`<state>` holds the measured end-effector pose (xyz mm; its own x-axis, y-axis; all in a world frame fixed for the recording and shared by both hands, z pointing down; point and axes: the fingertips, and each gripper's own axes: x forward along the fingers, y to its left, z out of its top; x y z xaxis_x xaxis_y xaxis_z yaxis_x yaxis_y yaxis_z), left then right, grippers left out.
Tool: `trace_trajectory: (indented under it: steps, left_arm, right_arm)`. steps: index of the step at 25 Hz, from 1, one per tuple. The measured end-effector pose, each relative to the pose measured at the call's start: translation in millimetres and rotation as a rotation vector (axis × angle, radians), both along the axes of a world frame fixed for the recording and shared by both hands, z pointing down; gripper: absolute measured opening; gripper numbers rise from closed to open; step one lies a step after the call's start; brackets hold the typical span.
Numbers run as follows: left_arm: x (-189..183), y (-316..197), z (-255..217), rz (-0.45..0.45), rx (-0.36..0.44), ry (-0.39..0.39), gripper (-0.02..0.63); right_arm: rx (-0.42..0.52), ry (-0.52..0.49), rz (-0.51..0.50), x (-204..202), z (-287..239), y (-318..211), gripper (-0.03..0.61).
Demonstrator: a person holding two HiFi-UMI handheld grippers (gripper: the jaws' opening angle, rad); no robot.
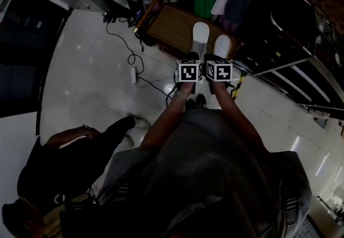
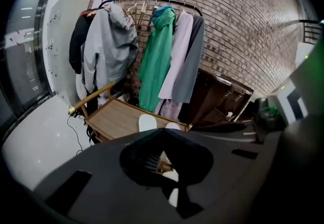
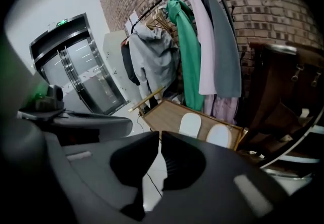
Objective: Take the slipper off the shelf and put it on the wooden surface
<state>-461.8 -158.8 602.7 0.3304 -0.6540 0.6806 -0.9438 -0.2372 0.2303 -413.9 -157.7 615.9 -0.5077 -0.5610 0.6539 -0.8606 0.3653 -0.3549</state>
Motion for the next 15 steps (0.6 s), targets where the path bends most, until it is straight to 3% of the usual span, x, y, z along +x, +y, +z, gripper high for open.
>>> trace_trajectory:
  steps: [15]
  left_arm:
    - [13,10,0,0.001,-0.016,-0.016,0.005]
  right_arm:
    - [-0.020,0.011,-0.002,20,-3,12,0.015]
